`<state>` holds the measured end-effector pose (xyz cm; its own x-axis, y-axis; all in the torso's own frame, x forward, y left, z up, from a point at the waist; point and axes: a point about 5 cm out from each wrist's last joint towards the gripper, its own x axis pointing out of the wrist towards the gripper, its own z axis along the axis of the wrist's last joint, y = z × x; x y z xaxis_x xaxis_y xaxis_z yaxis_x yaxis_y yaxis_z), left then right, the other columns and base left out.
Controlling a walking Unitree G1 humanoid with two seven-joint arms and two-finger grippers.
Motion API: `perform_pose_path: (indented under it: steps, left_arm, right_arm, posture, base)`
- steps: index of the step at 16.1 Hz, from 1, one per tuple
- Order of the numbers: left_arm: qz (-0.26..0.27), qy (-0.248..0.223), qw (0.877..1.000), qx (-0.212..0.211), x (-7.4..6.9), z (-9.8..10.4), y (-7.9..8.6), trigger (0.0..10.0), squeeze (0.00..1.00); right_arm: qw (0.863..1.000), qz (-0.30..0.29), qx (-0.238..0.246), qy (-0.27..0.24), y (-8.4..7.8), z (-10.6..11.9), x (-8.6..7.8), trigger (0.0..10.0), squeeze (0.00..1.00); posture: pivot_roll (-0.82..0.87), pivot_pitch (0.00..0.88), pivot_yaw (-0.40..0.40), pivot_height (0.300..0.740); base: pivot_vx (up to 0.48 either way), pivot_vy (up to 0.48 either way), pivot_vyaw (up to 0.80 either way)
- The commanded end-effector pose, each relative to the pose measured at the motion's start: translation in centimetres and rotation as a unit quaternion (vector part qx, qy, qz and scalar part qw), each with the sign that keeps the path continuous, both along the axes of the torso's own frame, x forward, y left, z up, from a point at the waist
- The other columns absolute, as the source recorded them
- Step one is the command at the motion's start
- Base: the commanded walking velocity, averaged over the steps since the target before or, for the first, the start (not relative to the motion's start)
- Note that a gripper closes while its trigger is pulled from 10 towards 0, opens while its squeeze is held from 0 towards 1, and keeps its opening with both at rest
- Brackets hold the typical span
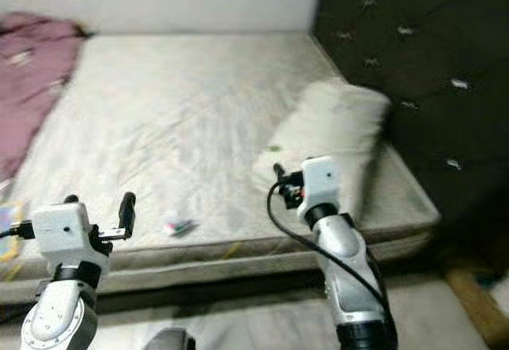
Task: Clean up the room
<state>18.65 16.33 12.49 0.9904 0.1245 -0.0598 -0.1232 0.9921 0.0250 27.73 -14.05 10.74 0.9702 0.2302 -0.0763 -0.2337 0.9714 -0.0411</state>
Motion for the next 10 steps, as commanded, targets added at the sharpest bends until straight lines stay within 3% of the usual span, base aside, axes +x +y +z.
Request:
perform_pose_path:
  steps: [1,4,10]
  left_arm:
    - [0.0,-0.002,1.0,0.001,-0.04,0.08,0.17,10.0,0.0]
    - [-0.009,-0.007,1.0,-0.002,0.05,0.2,0.06,10.0,0.0]
    - [-0.016,-0.012,1.0,-0.005,0.05,0.27,-0.04,10.0,0.0]
  right_arm:
    - [1.0,0.011,0.01,-0.002,0.75,0.29,0.19,10.0,0.0]
    - [1.0,0.01,0.012,-0.003,0.77,0.32,0.27,10.0,0.0]
    - [1.0,0.01,0.014,-0.003,0.78,0.33,0.33,10.0,0.0]
  posture:
    - [0.14,0.005,-0.09,0.74]
    - [0.14,0.008,-0.09,0.74]
    - [0.14,0.001,-0.09,0.74]
  base:
    - [0.0,0.0,0.79]
    - [0.082,0.0,0.0]
    - [0.342,0.0,0.0]
